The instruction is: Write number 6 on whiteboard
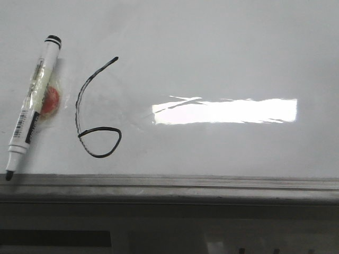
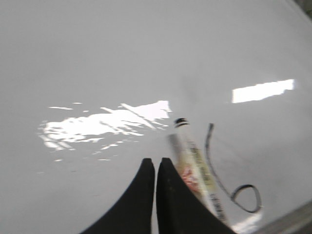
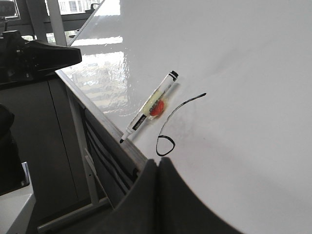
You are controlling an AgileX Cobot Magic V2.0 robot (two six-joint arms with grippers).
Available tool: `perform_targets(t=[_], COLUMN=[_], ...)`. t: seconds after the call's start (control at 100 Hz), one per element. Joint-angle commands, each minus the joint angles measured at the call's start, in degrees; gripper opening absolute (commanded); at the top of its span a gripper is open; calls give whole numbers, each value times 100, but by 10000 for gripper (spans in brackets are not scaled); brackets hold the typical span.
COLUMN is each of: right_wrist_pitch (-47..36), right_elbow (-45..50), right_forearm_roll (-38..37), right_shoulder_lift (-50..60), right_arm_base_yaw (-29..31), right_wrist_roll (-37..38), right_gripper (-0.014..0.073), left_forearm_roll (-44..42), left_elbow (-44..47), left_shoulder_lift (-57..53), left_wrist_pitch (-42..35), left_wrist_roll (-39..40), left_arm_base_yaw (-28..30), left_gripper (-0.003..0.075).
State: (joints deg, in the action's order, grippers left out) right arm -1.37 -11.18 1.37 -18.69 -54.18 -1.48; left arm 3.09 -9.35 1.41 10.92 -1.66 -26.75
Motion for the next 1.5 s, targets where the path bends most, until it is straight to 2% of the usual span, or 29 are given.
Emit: perform_targets(t=[0.0, 0.17, 0.33, 0.37, 0.42, 1.27, 1.38, 1.49], right_wrist_pitch=[-431, -431, -431, -418, -418, -418, -443, -571], right_elbow=[-140, -140, -140, -140, -140, -93, 67, 361], right_forearm_roll=[-55, -55, -55, -55, -55, -55, -300, -312], right_shoulder_lift=[-24, -24, -24, -24, -35, -35, -35, -35], right_arm_base_yaw=[-13, -13, -13, -13, -13, 9, 400, 1350], right_wrist_roll=[-52, -52, -52, -52, -52, -52, -52, -52], right_gripper=[-64, -64, -64, -64, -64, -64, -64, -64], left_forearm_roll=[-41, -41, -41, -41, -53, -41, -41, -41], left_elbow=[-64, 464, 1090, 1068, 1074, 1074, 1074, 1074], left_shoulder_lift=[50, -96, -350, -337, -337, -337, -337, -337], left_wrist_pitch=[-418, -533, -567, -89, 434, 364, 364, 364], left_wrist_roll=[11, 11, 11, 11, 11, 11, 11, 11], left_arm_base_yaw=[653, 2150, 3032, 3149, 3208, 3201, 3201, 3201], left_gripper=[-20, -20, -20, -20, -20, -20, -20, -20])
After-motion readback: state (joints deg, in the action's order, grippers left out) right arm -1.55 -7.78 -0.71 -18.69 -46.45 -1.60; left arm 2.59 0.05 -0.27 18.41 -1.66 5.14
